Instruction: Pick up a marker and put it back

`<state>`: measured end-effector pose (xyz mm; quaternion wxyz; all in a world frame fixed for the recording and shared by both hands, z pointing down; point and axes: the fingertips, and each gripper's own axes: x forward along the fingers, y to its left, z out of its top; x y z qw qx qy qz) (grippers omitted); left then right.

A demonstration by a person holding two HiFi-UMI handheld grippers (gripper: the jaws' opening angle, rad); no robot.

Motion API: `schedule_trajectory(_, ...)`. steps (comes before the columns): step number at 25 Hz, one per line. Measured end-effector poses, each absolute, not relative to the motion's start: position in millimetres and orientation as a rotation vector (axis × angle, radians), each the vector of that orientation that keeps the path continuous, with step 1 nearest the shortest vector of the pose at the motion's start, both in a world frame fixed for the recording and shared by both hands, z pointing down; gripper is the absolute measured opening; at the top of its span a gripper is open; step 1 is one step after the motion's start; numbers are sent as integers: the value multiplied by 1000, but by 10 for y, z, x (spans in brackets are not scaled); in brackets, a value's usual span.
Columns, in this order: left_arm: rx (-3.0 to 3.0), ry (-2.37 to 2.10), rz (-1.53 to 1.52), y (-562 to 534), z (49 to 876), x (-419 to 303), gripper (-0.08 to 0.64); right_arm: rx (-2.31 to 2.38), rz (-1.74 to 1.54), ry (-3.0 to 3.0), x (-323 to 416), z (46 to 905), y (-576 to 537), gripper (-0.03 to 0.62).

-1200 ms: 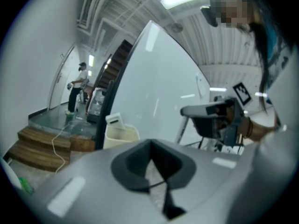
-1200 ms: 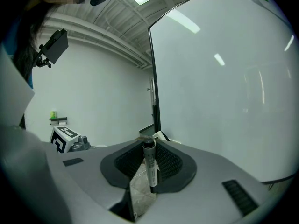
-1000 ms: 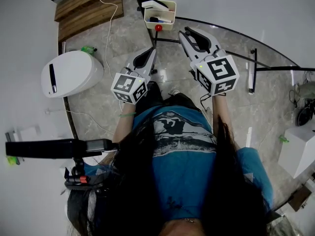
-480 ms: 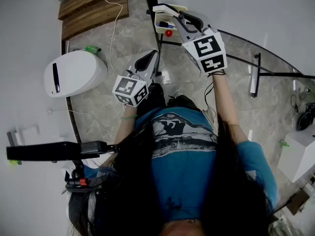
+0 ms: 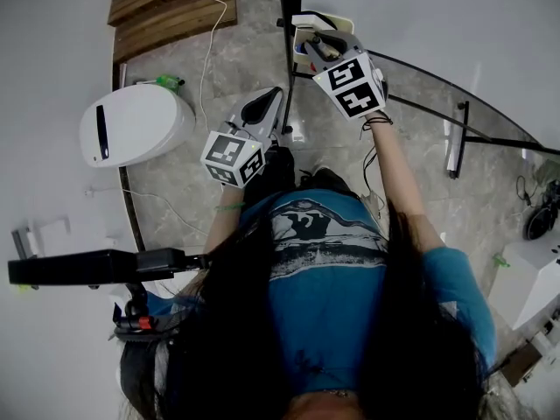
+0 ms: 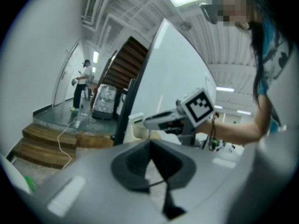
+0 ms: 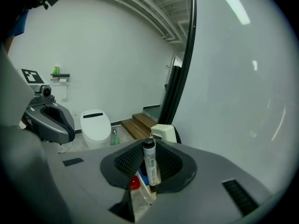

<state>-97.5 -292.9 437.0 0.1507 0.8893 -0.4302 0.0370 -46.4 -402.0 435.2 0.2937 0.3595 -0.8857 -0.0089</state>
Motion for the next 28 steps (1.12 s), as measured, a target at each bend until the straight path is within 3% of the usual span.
schedule_trajectory(11, 2515, -1237, 118, -3103, 4483, -1337, 3, 951, 38, -2362, -821, 4562, -4217, 84)
schedule_trajectory(15, 2512, -1234, 122, -3086, 4492, -1340, 3, 962, 143, -2419, -853, 4557, -4167, 133)
schedule_trajectory(28, 2532, -1239, 128, -2871, 4468, -1095, 3, 1068, 312, -2602, -542, 4236, -3655, 147)
